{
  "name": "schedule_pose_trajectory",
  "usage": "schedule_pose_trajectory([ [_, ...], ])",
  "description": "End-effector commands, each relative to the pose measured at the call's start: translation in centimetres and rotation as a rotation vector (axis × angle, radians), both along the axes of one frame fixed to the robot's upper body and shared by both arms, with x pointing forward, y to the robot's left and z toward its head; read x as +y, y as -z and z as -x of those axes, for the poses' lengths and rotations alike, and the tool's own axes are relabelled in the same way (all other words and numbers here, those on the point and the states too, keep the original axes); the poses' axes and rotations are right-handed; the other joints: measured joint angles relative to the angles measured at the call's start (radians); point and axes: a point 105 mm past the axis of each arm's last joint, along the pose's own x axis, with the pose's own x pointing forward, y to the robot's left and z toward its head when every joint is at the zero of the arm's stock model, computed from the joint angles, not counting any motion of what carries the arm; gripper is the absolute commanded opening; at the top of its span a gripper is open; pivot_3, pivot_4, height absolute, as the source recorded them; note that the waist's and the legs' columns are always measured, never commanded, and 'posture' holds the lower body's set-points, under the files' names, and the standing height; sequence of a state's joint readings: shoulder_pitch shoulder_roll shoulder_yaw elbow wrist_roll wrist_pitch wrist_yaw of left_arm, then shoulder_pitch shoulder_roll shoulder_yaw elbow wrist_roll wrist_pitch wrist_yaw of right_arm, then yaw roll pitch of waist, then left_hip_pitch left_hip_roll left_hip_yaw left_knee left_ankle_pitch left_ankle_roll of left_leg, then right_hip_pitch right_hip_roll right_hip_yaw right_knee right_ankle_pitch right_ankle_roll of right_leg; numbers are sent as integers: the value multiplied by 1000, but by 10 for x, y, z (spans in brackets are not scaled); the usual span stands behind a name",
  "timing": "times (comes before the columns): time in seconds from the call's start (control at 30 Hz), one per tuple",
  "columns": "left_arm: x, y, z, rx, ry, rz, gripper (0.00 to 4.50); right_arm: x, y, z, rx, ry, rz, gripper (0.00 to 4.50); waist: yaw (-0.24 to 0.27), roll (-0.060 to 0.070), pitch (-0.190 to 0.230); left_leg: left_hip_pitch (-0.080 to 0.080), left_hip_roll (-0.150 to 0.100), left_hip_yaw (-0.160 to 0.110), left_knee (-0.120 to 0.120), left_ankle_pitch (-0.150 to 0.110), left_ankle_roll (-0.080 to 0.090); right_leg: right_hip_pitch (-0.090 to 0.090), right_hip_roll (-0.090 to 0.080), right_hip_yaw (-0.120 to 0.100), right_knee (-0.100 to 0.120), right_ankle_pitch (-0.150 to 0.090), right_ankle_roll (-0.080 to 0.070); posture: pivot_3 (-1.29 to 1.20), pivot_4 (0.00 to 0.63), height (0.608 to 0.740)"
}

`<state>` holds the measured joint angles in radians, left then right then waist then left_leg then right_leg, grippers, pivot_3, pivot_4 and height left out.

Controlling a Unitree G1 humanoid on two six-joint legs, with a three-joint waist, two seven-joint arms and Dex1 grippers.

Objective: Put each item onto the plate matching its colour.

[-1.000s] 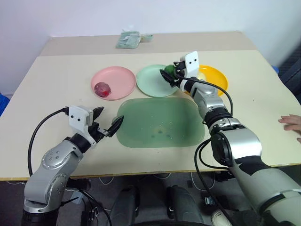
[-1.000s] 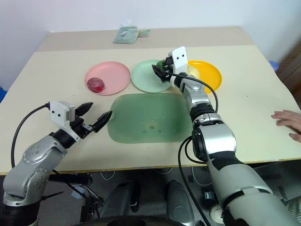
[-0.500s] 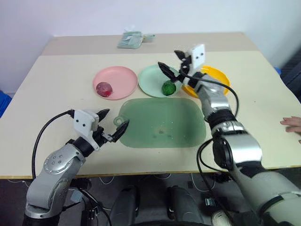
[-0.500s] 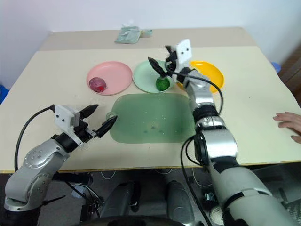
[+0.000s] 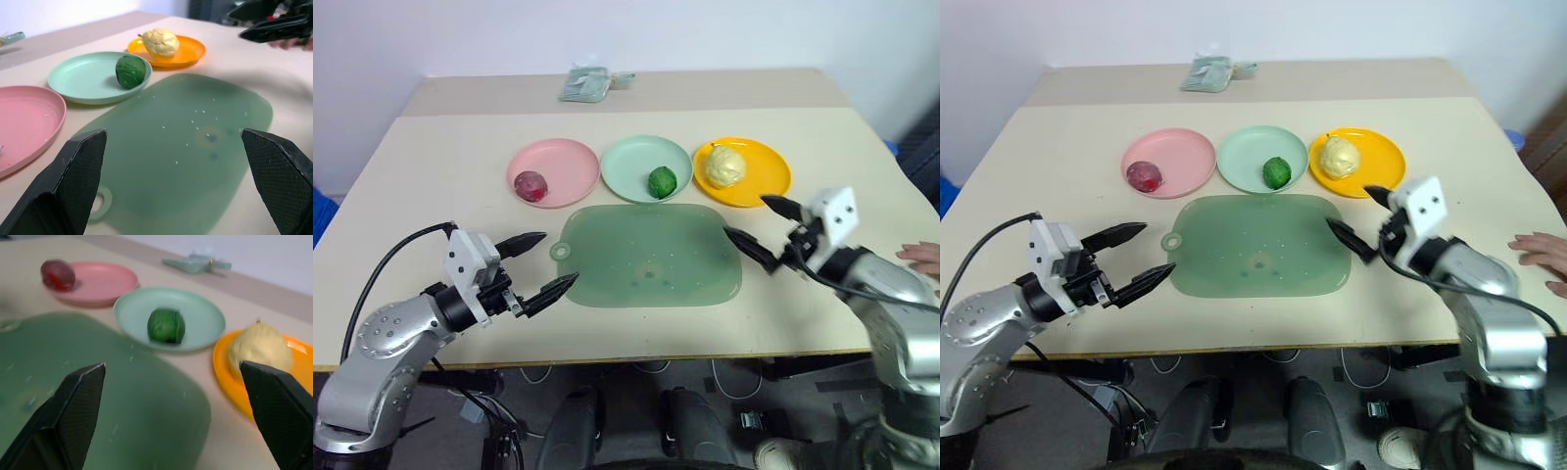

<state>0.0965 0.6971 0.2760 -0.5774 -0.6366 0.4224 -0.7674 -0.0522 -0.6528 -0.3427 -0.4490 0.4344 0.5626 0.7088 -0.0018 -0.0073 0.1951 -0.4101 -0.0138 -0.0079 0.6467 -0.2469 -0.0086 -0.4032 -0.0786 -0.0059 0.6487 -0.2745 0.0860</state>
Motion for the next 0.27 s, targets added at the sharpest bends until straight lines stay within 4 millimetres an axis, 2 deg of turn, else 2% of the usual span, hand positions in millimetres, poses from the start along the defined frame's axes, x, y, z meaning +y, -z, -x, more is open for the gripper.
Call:
schedule_pose_trajectory([
  [0.03,8,-7,6,-12,6,-21,4500,-19,-14,21,-24,37,29,4456,7,0,0,0,0,1,0,0,1,0,0,0,-1,0,0,0,150,740],
  [0.13,8,-4,5,2,10,-22,4500,-29,-10,30,3,46,48,4456,7,0,0,0,0,2,2,0,1,1,0,1,-1,0,0,0,150,740],
  [0.27,4,-2,3,13,28,-19,4500,-40,-9,29,8,63,59,4456,9,0,0,2,1,2,3,0,1,2,1,1,-1,0,-1,0,150,740],
])
